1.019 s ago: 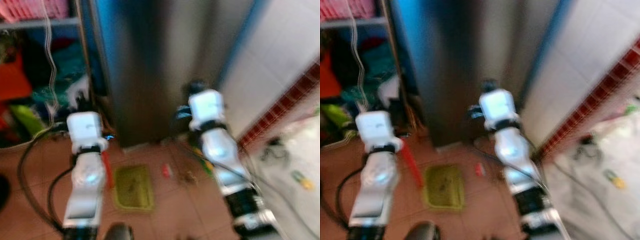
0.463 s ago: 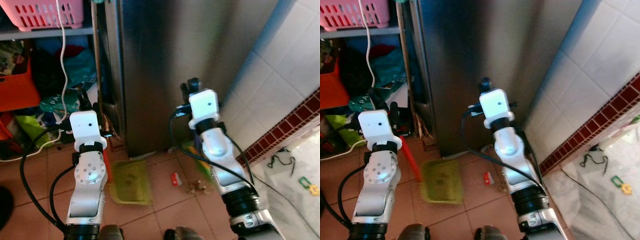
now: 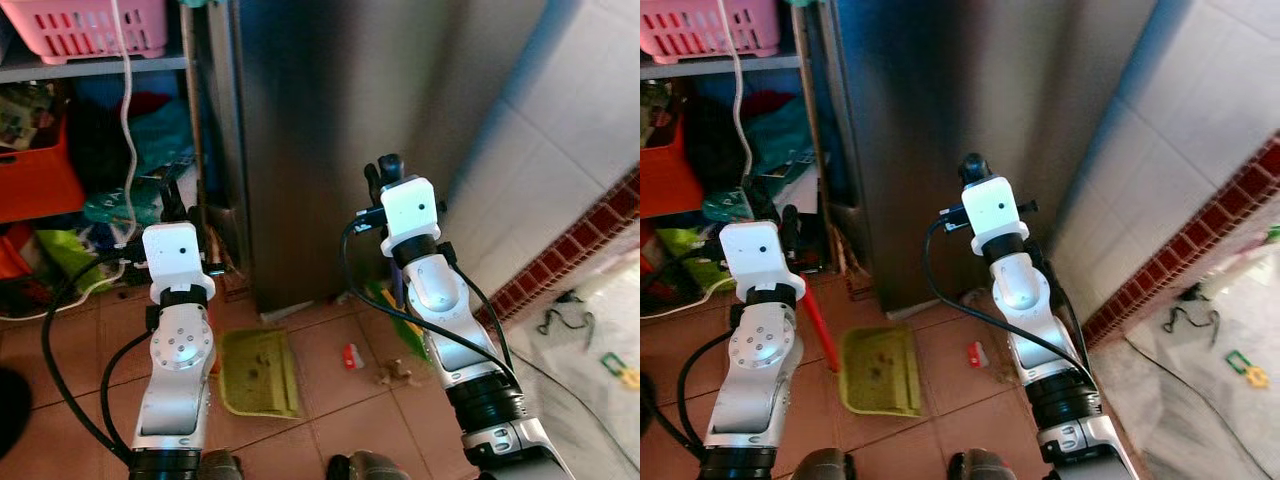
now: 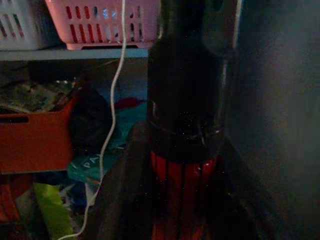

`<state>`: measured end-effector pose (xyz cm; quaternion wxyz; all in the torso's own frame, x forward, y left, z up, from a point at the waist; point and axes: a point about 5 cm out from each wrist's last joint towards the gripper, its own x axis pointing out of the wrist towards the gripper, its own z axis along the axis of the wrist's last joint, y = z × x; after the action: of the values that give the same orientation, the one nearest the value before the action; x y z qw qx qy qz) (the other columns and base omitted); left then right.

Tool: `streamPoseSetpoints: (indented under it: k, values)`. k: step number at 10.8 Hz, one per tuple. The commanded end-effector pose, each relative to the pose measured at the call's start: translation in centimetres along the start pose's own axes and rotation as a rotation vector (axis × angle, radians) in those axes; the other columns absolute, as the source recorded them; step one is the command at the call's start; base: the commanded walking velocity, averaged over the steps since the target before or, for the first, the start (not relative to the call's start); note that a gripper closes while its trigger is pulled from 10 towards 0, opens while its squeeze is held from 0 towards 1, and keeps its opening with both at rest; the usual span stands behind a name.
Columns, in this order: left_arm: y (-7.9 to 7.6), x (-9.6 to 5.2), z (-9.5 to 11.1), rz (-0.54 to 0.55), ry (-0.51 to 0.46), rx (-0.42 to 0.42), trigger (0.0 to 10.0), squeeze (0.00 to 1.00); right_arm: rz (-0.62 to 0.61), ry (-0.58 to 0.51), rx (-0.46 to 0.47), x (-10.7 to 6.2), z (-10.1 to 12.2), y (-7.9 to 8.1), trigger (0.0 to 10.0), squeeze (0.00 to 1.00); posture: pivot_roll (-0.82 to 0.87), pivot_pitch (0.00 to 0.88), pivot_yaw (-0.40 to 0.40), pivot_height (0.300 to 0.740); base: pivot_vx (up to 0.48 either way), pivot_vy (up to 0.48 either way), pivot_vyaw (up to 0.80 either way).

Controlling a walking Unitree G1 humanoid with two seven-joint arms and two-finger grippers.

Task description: Sweep floor

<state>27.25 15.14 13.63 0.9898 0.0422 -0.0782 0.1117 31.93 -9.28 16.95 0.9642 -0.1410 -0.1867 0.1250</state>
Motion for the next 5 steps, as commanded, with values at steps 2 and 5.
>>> streamPoseSetpoints:
  k: [2, 5]
  values:
    - [-0.37, 0.19, 1.12, -0.013, -0.05, -0.012, 10.0, 0.0, -0.01, -0.067, -0.033, 0.2, 1.17, -0.66, 10.0, 0.0, 0.01, 0.059, -0.078, 0.74, 0.0, -0.326, 0.0]
    - [-0.25, 0.16, 1.09, -0.007, -0.048, -0.013, 10.0, 0.0, -0.004, -0.061, -0.027, 0.04, 1.0, -0.59, 10.0, 0.0, 0.01, 0.061, -0.08, 0.74, 0.0, -0.324, 0.0]
